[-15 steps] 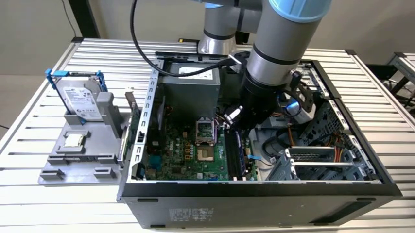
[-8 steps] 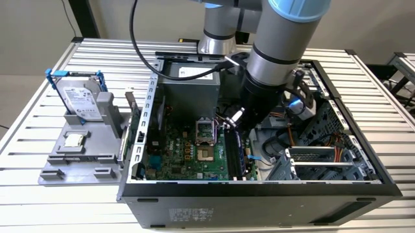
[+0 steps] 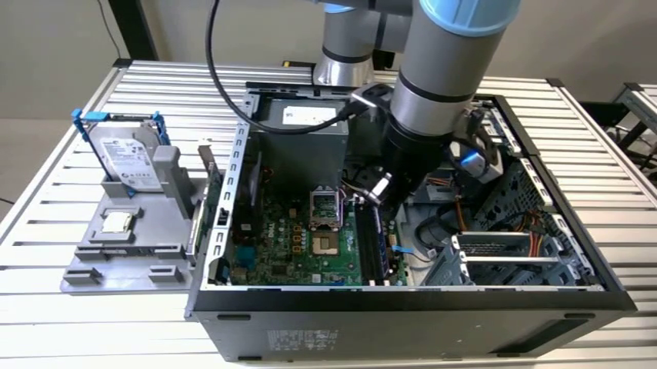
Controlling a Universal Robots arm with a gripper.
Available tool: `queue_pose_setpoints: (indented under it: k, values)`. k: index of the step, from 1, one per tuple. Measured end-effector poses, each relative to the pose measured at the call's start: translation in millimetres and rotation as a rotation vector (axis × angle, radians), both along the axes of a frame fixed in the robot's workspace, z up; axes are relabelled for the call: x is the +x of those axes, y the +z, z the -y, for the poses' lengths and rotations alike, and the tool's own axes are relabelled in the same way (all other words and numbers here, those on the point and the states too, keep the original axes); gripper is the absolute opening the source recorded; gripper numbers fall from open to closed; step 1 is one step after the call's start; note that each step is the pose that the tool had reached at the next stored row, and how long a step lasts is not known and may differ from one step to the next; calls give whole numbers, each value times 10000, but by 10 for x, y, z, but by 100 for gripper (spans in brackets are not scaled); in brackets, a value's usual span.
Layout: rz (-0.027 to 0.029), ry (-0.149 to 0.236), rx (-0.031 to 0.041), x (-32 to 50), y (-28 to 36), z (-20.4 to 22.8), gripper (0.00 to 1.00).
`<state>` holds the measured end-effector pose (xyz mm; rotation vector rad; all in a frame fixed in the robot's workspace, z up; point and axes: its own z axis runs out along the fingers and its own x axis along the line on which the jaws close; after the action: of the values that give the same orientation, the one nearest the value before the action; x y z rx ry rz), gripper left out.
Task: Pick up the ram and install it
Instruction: 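Press down the ram until it locks into place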
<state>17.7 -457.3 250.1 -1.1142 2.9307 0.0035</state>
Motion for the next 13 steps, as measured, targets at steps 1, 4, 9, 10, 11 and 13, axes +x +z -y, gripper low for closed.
queue_pose_setpoints:
  k: [1, 4, 9, 10, 11, 13]
  values:
    - [6, 127, 42, 0, 0, 0, 0]
    - [7, 559, 149, -1, -1, 0, 0]
    - [0, 1374, 157, -5, -1, 0, 0]
    - [-1, 1529, 155, -6, -1, 0, 0]
    - [-2, 1672, 153, -8, -1, 0, 0]
    - [-5, 1997, 151, -11, -1, 0, 0]
